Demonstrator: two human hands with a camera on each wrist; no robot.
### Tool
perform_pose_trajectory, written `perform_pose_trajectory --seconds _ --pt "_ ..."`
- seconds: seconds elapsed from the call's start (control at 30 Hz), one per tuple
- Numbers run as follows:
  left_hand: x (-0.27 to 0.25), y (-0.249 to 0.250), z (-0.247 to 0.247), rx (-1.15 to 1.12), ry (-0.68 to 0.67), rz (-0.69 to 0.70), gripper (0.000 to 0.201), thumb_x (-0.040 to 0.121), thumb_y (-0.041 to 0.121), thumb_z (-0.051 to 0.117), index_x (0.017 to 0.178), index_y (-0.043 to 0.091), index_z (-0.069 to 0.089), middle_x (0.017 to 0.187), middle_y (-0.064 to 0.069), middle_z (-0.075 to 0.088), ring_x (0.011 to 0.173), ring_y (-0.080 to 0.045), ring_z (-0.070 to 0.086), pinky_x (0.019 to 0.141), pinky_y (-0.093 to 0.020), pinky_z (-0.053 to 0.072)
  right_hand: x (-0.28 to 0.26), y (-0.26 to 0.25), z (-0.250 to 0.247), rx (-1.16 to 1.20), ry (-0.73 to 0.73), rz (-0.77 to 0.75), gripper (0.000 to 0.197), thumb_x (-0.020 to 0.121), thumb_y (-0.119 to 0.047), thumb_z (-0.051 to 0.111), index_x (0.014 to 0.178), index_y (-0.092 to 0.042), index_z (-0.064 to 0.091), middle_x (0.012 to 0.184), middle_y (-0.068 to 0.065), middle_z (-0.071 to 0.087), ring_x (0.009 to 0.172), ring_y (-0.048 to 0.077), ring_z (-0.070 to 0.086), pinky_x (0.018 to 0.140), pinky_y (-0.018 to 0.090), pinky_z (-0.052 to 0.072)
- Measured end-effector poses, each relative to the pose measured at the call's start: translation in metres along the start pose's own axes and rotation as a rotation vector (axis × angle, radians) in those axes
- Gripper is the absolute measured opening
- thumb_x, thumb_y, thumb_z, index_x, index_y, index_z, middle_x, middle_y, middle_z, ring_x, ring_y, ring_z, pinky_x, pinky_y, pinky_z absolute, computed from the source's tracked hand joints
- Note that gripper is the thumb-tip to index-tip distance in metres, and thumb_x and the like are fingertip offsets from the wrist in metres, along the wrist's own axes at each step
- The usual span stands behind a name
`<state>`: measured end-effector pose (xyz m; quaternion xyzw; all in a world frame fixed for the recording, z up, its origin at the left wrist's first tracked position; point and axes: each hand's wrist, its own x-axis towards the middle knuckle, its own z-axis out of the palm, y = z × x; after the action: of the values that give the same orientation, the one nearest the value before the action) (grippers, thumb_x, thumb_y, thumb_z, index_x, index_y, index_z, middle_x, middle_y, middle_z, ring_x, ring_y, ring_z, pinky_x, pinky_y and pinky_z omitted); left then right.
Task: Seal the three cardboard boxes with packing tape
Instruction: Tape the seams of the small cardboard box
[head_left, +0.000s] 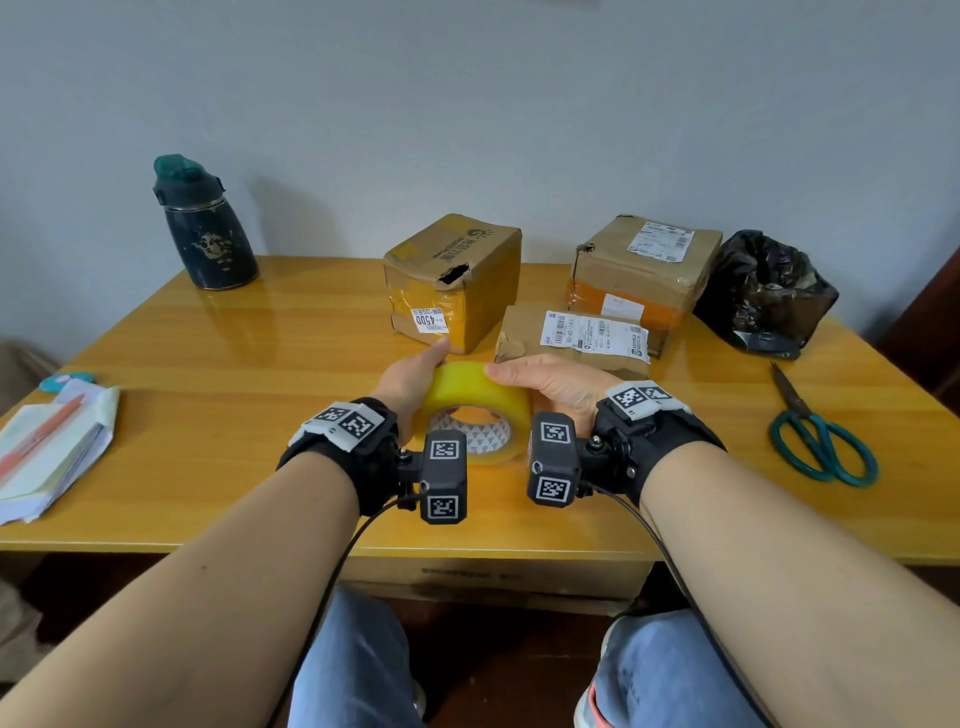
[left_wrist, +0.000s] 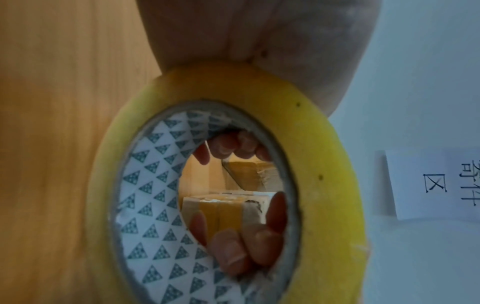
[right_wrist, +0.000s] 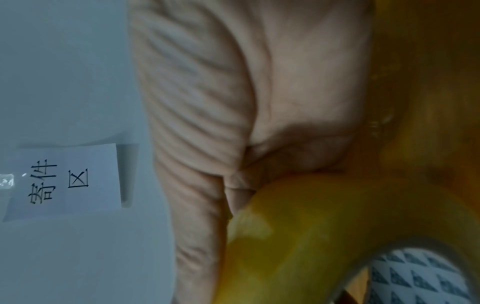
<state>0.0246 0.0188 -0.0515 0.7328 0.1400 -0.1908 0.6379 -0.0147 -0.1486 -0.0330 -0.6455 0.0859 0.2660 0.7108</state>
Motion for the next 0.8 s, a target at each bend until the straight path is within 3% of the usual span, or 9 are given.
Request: perform_pose_trajectory --seconds 0.07,0.23,0.3,0.37,0.47,0.57,0.67,0.73,0.8 --pt "-0.005 0.001 -0.001 -0.052 -0.025 0.007 0.057 0.085 0.06 0.058 0.106 0.007 0.06 0.093 -0.017 0.068 0.08 -0.03 0.065 0.094 -0.048 0.051 -0.003 -0.002 0.0 0.004 0.003 0.003 0.052 0.073 -0.027 0.066 0.119 -0.004 0.058 0.108 0.019 0.062 0.096 0.033 0.057 0.077 0.046 0.053" --pt "0.0 -0.001 -0.003 -0.07 -0.046 -0.001 0.047 0.089 0.053 0.058 0.1 0.008 0.059 0.081 -0.014 0.065 0.063 -0.026 0.063 0.077 -0.04 0.055 -0.003 -0.003 -0.003 -0.001 0.019 -0.003 0.062 0.078 -0.025 0.063 0.134 0.0 0.049 0.126 0.026 0.054 0.107 0.037 0.053 0.073 0.046 0.056" --pt "-0.001 0.0 0.0 -0.032 -0.034 0.011 0.046 0.089 0.056 0.057 0.095 0.01 0.059 0.085 -0.015 0.065 0.074 -0.029 0.066 0.087 -0.045 0.055 0.0 0.0 -0.003 0.009 0.001 0.017 0.045 0.085 -0.023 0.062 0.123 0.0 0.056 0.114 0.022 0.063 0.101 0.035 0.059 0.079 0.047 0.054" --pt "-0.001 -0.001 0.003 0.053 -0.012 0.056 0.046 0.087 0.06 0.055 0.09 0.015 0.061 0.101 -0.016 0.067 0.098 -0.035 0.065 0.099 -0.05 0.047 0.002 0.002 0.0 0.014 -0.016 0.027 0.035 0.085 -0.022 0.064 0.113 0.0 0.062 0.1 0.019 0.068 0.091 0.031 0.065 0.083 0.047 0.053" --pt "-0.003 0.001 0.007 0.157 0.007 0.107 0.046 0.091 0.059 0.048 0.083 0.016 0.061 0.11 -0.018 0.066 0.105 -0.034 0.062 0.1 -0.044 0.044 0.006 0.002 0.005 -0.012 0.016 0.013 0.057 0.071 -0.024 0.074 0.119 0.003 0.059 0.106 0.022 0.067 0.096 0.035 0.064 0.091 0.051 0.05" --pt "-0.006 0.005 0.013 0.273 0.034 0.188 0.044 0.097 0.051 0.042 0.082 0.012 0.058 0.081 -0.004 0.057 0.08 -0.021 0.054 0.077 -0.03 0.038 0.009 0.002 0.008 -0.038 0.036 -0.008 0.067 0.066 -0.026 0.076 0.122 0.006 0.057 0.11 0.024 0.066 0.1 0.035 0.064 0.096 0.051 0.048" --pt "-0.011 0.007 0.022 0.397 0.054 0.259 0.048 0.098 0.049 0.04 0.067 0.014 0.049 0.069 -0.001 0.048 0.065 -0.018 0.047 0.057 -0.031 0.032 0.01 0.004 0.008 -0.026 0.029 -0.022 0.063 0.068 -0.026 0.073 0.119 0.006 0.058 0.104 0.021 0.067 0.094 0.032 0.065 0.092 0.046 0.052" --pt "-0.009 0.006 0.021 0.443 0.088 0.286 0.049 0.099 0.046 0.041 0.061 0.014 0.043 0.064 -0.002 0.045 0.06 -0.018 0.043 0.056 -0.031 0.032 0.008 0.005 0.008 -0.037 0.031 -0.019 0.065 0.069 -0.026 0.072 0.122 0.007 0.056 0.11 0.023 0.064 0.101 0.034 0.061 0.1 0.05 0.046" --pt "-0.009 0.006 0.018 0.457 0.103 0.29 0.042 0.1 0.036 0.042 0.066 0.012 0.049 0.066 -0.003 0.045 0.065 -0.021 0.048 0.06 -0.031 0.038 0.005 0.005 0.008 -0.035 0.031 -0.017 0.066 0.07 -0.026 0.07 0.125 0.008 0.054 0.115 0.025 0.06 0.106 0.035 0.056 0.107 0.053 0.038"
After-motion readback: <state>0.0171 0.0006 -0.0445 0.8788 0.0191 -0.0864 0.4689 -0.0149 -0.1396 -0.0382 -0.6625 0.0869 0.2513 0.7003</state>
